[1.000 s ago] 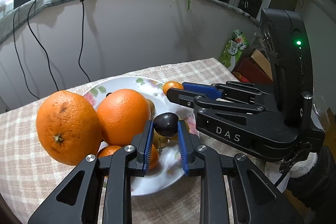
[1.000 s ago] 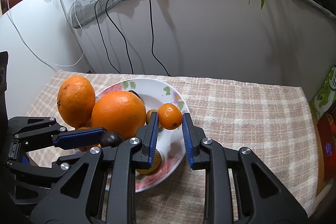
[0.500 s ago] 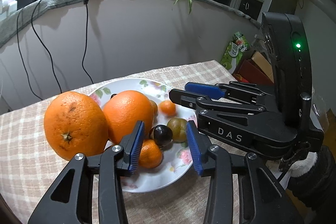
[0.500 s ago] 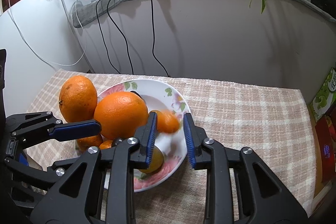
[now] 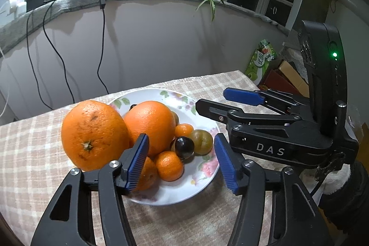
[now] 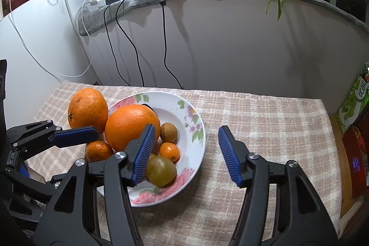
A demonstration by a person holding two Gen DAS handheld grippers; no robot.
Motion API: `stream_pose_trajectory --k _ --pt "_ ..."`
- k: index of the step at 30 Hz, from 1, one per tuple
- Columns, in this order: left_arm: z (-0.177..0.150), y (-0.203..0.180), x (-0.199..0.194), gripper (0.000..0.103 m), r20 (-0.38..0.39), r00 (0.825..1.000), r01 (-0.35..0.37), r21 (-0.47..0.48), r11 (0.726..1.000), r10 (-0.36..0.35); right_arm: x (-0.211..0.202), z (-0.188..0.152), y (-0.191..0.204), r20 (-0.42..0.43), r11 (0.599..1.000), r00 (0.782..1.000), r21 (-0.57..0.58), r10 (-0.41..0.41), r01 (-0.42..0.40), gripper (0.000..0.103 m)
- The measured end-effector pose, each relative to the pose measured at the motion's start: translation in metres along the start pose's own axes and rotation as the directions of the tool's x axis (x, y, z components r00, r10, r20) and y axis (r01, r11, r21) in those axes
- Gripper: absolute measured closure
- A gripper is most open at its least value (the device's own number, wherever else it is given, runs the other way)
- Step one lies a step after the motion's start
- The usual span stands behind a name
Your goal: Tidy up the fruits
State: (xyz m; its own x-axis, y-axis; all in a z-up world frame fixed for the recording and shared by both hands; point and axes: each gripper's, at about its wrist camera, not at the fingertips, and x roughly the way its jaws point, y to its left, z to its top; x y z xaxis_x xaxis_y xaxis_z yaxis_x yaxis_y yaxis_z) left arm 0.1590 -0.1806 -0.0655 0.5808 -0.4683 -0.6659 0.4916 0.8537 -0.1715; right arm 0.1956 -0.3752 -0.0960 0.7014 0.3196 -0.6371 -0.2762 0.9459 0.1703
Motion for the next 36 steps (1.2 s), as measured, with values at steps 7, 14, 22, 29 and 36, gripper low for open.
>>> stream_pose_trajectory --k 7,14,22,29,36 --pt "-0.003 0.000 -0.007 0.034 0.007 1.000 -0.019 -0.009 1.000 0.019 -0.008 -0.001 0.001 0.003 1.000 1.000 -0.002 -0.006 0.006 0.028" --pt "-0.010 0.000 -0.017 0.034 0.014 0.998 -0.060 -0.023 0.998 0.060 -0.021 -0.008 0.008 0.017 0.999 0.999 -0.028 -0.041 0.042 0.020" --pt "-0.013 0.005 -0.044 0.024 0.065 0.991 -0.115 -0.057 0.992 0.119 -0.041 -0.018 0.024 0.048 0.995 0.996 -0.067 -0.072 0.076 0.011" --pt "-0.023 0.008 -0.063 0.023 0.081 0.983 -0.160 -0.087 0.983 0.167 -0.066 -0.023 0.032 0.099 0.998 0.993 -0.026 -0.062 0.065 0.011" --pt "-0.028 0.012 -0.074 0.022 0.090 0.979 -0.171 -0.110 0.979 0.181 -0.079 -0.027 0.041 0.123 0.997 0.990 -0.029 -0.073 0.077 0.011"
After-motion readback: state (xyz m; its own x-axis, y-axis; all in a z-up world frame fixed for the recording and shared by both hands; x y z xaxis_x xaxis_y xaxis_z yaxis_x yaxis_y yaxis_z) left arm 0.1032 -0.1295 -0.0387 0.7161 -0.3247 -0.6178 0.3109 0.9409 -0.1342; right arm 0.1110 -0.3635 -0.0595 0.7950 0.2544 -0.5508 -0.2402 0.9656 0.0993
